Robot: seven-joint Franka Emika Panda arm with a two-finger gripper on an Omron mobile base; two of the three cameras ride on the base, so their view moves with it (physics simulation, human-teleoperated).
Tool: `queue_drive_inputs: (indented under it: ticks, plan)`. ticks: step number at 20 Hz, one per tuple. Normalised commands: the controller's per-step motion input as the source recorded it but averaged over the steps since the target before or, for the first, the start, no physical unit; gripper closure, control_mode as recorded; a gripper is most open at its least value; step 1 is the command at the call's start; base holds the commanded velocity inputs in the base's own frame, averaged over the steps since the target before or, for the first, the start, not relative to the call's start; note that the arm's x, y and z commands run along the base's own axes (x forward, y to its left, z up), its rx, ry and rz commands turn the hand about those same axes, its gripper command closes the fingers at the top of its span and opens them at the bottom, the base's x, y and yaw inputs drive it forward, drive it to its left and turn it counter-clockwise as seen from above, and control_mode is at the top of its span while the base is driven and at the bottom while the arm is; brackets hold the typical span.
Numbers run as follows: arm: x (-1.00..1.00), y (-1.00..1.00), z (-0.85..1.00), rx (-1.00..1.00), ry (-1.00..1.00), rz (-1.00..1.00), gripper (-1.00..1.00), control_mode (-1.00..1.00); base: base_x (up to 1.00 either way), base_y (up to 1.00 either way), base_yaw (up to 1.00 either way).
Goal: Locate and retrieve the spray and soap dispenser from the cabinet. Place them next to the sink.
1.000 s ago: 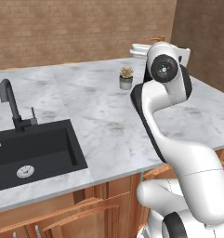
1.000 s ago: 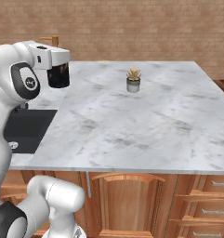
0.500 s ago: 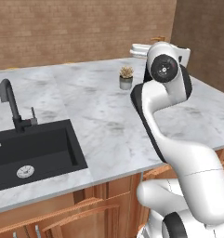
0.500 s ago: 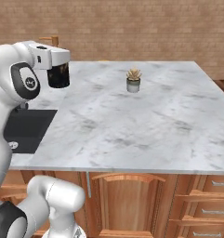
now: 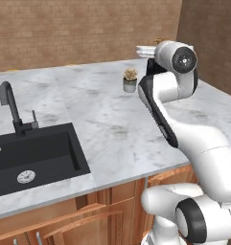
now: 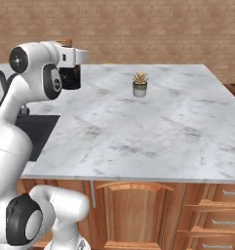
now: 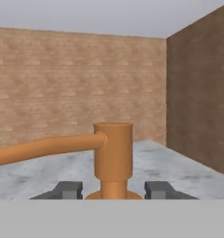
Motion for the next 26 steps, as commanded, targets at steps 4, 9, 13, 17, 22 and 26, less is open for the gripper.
queue_drive_inputs:
  ticks: [4,9,13,17,22,26]
  plan:
    - [0.62,-0.10,-0.43,0.00,0.09,0.38,1.00,-1.00,0.00,0.00,0.00]
    - [0.38,-0.04,-0.44,-0.01,-0.01,0.44,1.00,-1.00,0.00,0.00,0.00]
    - [0.28,0.00,-0.41,0.00,-0.06,0.47,1.00,-1.00,0.00,0.00,0.00]
    - [0.12,0.00,-0.41,-0.01,-0.05,0.50,1.00,-1.00,0.00,0.00,0.00]
    - [0.00,0.00,-0.35,-0.02,0.00,0.50,1.00,-1.00,0.00,0.00,0.00]
    - [0.00,0.00,-0.38,0.00,0.00,0.50,1.00,-1.00,0.00,0.00,0.00]
